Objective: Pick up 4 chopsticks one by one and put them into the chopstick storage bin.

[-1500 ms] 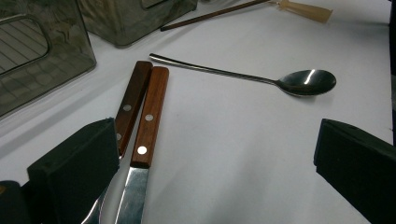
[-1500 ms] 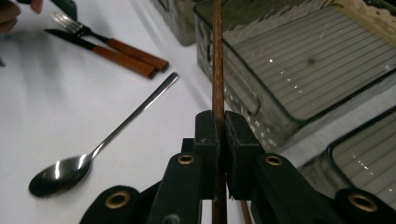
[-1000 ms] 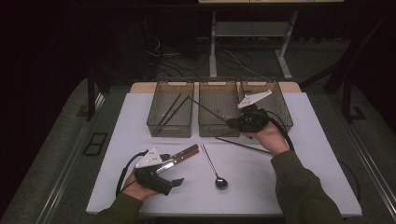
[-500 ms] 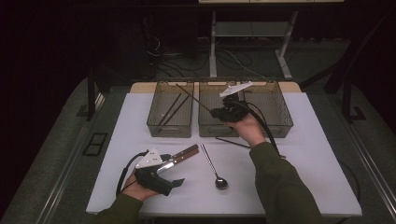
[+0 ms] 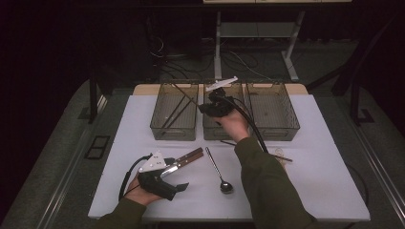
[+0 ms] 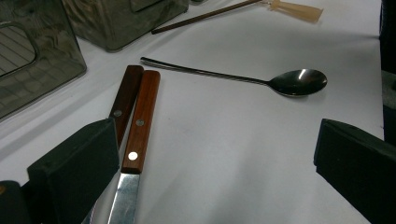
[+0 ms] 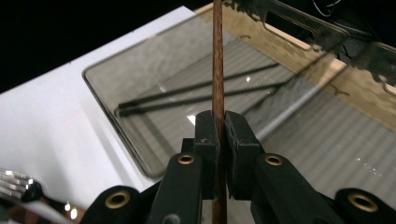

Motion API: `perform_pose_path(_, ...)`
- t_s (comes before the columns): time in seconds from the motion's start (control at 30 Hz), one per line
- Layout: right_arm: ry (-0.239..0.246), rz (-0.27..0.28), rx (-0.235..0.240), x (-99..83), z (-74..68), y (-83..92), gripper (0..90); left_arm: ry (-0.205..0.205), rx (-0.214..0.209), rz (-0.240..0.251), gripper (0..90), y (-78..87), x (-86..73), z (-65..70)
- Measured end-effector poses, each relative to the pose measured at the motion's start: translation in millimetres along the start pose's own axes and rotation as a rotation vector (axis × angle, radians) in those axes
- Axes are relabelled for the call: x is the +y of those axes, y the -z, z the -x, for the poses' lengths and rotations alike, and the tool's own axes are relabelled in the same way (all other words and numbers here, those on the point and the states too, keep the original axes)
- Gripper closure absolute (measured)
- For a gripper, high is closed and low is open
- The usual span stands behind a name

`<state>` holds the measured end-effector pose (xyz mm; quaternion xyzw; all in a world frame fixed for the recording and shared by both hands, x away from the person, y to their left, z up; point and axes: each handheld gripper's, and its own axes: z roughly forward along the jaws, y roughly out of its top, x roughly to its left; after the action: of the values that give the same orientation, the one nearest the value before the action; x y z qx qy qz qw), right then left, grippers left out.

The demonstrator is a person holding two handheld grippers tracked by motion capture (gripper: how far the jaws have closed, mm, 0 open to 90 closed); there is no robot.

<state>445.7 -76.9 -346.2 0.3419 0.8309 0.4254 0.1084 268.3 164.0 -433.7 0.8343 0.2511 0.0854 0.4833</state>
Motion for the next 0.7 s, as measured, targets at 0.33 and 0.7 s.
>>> perform_pose_path(0.33, 0.011, -0.006, -0.003, 22.6, -17.4, -36.8, 84.6, -0.001, -0.001, 0.001, 0.0, 0.4, 0.4, -0.4)
perform_pose_path(0.7, -0.011, -0.030, 0.002, 31.1, -32.5, -79.1, 84.6, -0.015, -0.008, -0.006, 0.0, 0.3, 0.9, -0.3)
